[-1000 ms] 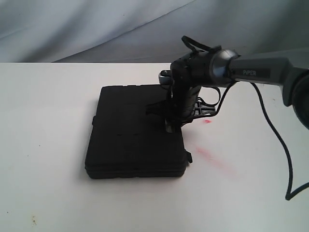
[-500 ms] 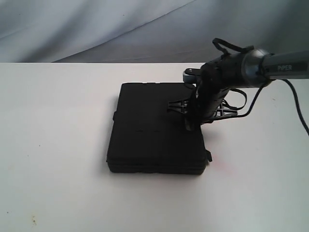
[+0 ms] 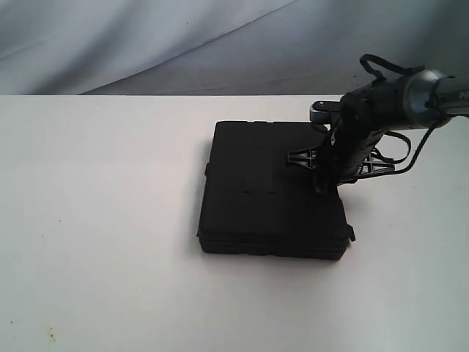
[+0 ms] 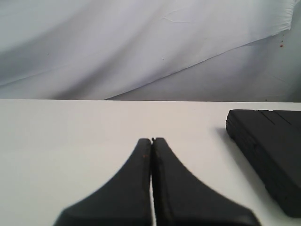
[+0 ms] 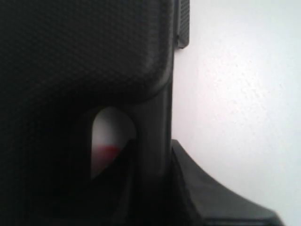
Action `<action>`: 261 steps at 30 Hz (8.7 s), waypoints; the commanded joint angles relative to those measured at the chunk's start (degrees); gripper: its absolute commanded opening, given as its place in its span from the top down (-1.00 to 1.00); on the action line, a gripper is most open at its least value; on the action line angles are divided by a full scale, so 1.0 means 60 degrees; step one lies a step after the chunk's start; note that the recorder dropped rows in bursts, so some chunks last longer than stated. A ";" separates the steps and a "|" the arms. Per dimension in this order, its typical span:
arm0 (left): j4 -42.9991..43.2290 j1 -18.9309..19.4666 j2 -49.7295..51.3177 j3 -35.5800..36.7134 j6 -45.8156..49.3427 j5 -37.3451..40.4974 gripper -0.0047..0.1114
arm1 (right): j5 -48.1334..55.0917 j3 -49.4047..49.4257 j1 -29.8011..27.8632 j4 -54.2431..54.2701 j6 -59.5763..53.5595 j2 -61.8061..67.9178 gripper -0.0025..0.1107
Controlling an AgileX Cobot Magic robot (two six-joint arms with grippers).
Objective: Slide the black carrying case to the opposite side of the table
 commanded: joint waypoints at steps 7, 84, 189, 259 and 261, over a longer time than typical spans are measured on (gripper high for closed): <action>-0.0064 0.0013 -0.0037 0.0045 -0.0007 -0.0027 0.92 | 0.0209 0.0119 -0.0664 -0.0626 -0.0311 0.0035 0.96; -0.0064 0.0013 -0.0037 0.0045 -0.0007 -0.0027 0.92 | 0.0046 0.0119 -0.2610 -0.1387 -0.1803 0.0078 0.73; -0.0064 0.0013 -0.0037 0.0045 -0.0007 -0.0027 0.92 | -0.3847 1.2259 -0.2028 -0.0946 -0.0775 -2.0092 0.96; -0.0064 0.0013 -0.0037 0.0045 -0.0004 -0.0027 0.92 | -0.4476 1.3297 -0.2028 0.1970 -0.5301 -2.0647 0.96; -0.0064 0.0013 -0.0037 0.0045 -0.0004 -0.0027 0.92 | -0.4476 1.3297 -0.2028 0.1970 -0.5301 -2.0647 0.96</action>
